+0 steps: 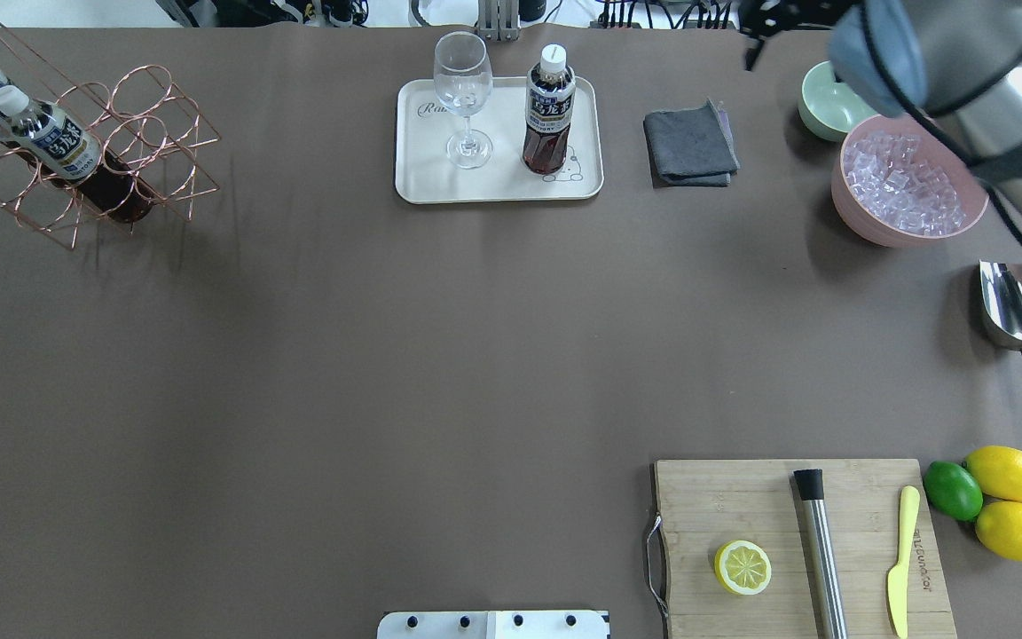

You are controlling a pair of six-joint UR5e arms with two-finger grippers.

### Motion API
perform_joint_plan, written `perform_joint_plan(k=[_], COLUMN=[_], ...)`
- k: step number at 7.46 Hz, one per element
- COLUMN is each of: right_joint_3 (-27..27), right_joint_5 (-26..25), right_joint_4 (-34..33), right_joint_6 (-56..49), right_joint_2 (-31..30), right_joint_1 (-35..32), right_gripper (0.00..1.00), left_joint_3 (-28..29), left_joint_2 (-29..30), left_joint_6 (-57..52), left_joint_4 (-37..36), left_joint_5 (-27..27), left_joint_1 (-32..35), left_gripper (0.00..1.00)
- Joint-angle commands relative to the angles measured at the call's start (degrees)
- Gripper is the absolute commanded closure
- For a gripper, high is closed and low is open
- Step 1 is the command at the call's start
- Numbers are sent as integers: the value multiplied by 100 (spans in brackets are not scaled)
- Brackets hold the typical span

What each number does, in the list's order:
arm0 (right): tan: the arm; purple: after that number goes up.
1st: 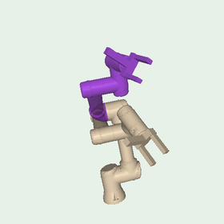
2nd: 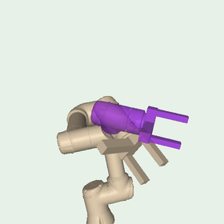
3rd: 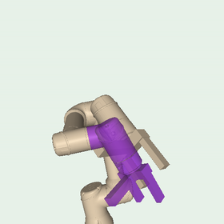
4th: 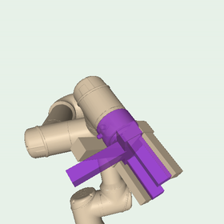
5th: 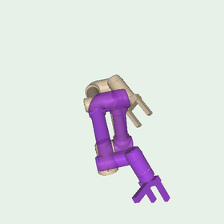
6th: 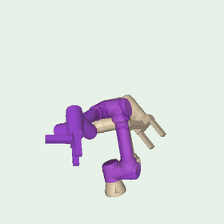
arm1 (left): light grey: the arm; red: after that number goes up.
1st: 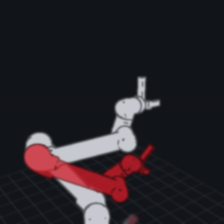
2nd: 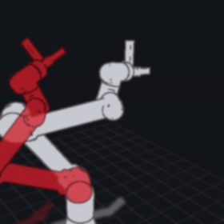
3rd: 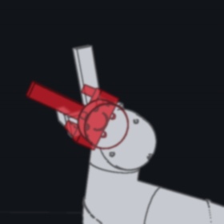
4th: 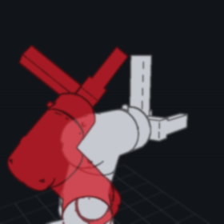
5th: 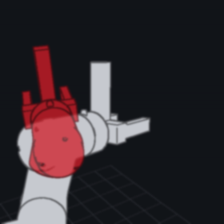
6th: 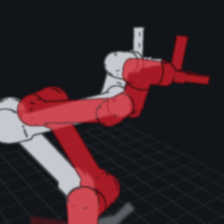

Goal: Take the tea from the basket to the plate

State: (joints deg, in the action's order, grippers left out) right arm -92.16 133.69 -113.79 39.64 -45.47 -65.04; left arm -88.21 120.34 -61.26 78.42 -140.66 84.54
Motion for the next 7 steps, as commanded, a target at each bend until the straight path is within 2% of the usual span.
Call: perform_joint_plan(k=[1,2,3,4,5,6,7], right_joint_3=[-1399,-1427,-1410,-1401,-1384,-1445,-1393], right_joint_5=[-10,25,34,52,87,383,517], right_joint_4=[-109,-108,-39,75,181,182,182], right_joint_6=[-1667,-2627,-3863,-4511,-4587,-4597,-4588], right_joint_2=[-2266,-2891,-3602,-4114,-4493,-4880,-5032], right_joint_1=[-927,-1366,-1736,-2035,-2334,-2929,-3239], right_gripper=[0,0,0,0,0,0,0], left_joint_3=[855,1267,1401,1438,1455,1499,1482], left_joint_2=[480,542,543,543,569,630,657], left_joint_6=[-44,-17,0,18,27,35,36], left_joint_4=[216,661,857,876,885,885,877], left_joint_5=[188,189,197,250,354,382,391], left_joint_1=[-8,-25,-43,-60,-104,-139,-140], left_gripper=[100,100,100,100,100,100,100])
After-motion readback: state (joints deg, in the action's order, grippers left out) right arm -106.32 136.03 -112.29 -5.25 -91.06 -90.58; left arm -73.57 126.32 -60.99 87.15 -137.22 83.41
